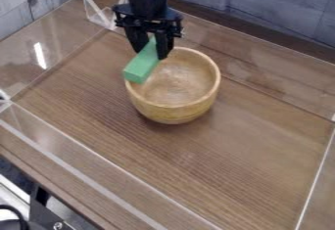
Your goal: Move green stick from inside the wooden bowl to the table next to it
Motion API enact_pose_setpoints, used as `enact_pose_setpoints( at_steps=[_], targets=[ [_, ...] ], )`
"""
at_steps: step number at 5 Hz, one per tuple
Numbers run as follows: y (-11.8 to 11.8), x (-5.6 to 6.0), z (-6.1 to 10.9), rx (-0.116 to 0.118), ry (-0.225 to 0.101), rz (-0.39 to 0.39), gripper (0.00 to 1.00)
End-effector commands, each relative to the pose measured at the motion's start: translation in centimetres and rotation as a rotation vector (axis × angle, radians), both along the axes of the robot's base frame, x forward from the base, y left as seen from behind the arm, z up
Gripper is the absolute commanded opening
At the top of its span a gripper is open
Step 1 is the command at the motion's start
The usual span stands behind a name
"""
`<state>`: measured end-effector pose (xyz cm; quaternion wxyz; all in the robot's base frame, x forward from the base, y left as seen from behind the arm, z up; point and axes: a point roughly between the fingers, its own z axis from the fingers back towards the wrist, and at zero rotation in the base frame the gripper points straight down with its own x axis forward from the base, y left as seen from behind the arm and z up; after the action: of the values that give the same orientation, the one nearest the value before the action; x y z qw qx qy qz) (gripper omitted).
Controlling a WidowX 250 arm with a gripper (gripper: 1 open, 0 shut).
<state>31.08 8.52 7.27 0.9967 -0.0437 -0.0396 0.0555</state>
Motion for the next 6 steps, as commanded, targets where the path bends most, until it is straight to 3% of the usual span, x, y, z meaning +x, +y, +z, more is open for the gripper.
enact_pose_setpoints(
  at_steps=[1,4,6],
  targets=[
    [0.7,0.2,0.2,0.009,-0.025,0.013,0.00],
    [1.1,0.9,-1.8,0.005,-0.017,0.051,0.00],
    [1.1,-0.6,-0.1,0.002,-0.008,-0.045,0.00]
  ],
)
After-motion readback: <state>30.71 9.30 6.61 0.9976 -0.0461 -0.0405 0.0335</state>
